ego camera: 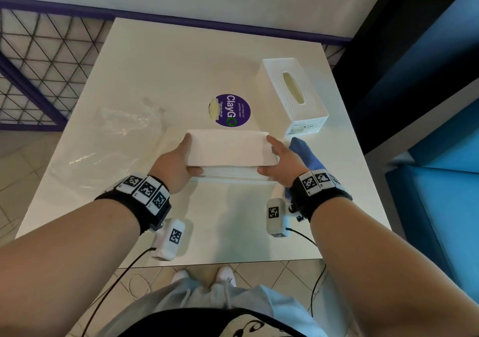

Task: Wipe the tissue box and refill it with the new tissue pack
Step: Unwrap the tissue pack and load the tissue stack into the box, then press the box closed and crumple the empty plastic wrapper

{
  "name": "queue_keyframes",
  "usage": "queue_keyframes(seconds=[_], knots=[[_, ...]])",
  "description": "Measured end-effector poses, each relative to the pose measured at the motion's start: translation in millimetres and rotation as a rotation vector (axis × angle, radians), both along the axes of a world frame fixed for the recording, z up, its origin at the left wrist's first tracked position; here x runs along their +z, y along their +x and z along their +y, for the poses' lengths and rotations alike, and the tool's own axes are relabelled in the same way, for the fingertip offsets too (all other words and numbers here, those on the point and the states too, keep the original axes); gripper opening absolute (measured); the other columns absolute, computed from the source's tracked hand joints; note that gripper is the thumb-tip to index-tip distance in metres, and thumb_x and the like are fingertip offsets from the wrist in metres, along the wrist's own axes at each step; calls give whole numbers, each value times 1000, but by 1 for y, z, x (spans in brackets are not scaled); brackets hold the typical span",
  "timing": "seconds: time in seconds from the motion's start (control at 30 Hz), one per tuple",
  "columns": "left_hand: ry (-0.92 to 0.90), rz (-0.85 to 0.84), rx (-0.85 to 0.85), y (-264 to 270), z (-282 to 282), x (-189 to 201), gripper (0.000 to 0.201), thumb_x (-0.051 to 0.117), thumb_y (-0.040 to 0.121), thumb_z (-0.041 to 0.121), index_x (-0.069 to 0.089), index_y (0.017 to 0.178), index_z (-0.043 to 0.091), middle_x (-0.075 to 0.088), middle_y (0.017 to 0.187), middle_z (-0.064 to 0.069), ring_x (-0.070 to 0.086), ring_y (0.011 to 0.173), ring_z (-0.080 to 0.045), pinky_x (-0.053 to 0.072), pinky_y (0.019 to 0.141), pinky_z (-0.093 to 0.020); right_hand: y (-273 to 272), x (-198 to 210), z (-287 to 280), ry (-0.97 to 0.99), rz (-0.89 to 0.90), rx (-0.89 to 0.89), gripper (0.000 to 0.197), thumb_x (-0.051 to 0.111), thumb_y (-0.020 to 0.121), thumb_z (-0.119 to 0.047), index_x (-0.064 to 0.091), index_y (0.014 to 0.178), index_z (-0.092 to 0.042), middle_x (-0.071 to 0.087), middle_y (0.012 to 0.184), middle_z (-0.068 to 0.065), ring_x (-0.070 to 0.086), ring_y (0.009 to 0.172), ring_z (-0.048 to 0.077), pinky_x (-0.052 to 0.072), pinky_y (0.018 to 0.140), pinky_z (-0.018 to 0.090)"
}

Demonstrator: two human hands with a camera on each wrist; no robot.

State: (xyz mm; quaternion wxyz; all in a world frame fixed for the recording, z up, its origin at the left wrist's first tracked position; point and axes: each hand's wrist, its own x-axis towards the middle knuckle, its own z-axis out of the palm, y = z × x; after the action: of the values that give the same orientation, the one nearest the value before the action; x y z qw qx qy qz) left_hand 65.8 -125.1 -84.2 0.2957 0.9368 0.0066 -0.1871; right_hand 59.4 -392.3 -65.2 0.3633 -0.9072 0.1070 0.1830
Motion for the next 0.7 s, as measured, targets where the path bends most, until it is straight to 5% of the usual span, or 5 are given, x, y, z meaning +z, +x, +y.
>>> queue_keyframes(seconds=[0.13, 0.37, 0.5, 0.6, 0.7], knots=[[22, 20, 3, 0, 4, 0, 91, 64, 90, 34, -1, 153, 30, 52, 138, -19, 54, 118, -37, 39, 94, -33, -6, -3, 3, 26, 14, -11, 89, 74, 79, -19, 21, 148, -35, 43, 147, 7, 58, 118, 25, 48, 100, 35], [19, 65, -56, -11, 14, 5, 96, 66, 87, 39, -2, 153, 33, 44, 146, -19, 50, 124, -36, 38, 98, -33, -15, 3, 4, 0, 58, 79, 100, 79, 73, -15, 17, 148, -36, 44, 143, 7, 59, 114, 26, 48, 98, 33], [11, 40, -65, -13, 23, 12, 97, 72, 84, 34, 4, 152, 37, 42, 150, -8, 50, 126, -28, 40, 101, -32, 27, 35, -24, -34, 56, 48, 81, 57, 76, 5, 33, 145, -31, 47, 138, 3, 55, 114, 22, 49, 89, 29], [-9, 32, 21, -20, 40, 20, 99, 76, 79, 39, 11, 152, 35, 45, 148, -6, 52, 127, -23, 45, 100, -36, 76, 56, -36, -196, -102, -64, 61, 57, 84, -8, 40, 142, -16, 51, 140, 7, 52, 123, 26, 43, 95, 29], [27, 20, 46, -37, 60, 27, 81, 73, 77, 49, 32, 145, 30, 54, 140, -5, 54, 123, -18, 46, 94, -33, 105, 52, -31, -406, -188, -95, 73, 61, 84, -27, 26, 148, -20, 49, 139, 9, 47, 126, 31, 43, 100, 39]])
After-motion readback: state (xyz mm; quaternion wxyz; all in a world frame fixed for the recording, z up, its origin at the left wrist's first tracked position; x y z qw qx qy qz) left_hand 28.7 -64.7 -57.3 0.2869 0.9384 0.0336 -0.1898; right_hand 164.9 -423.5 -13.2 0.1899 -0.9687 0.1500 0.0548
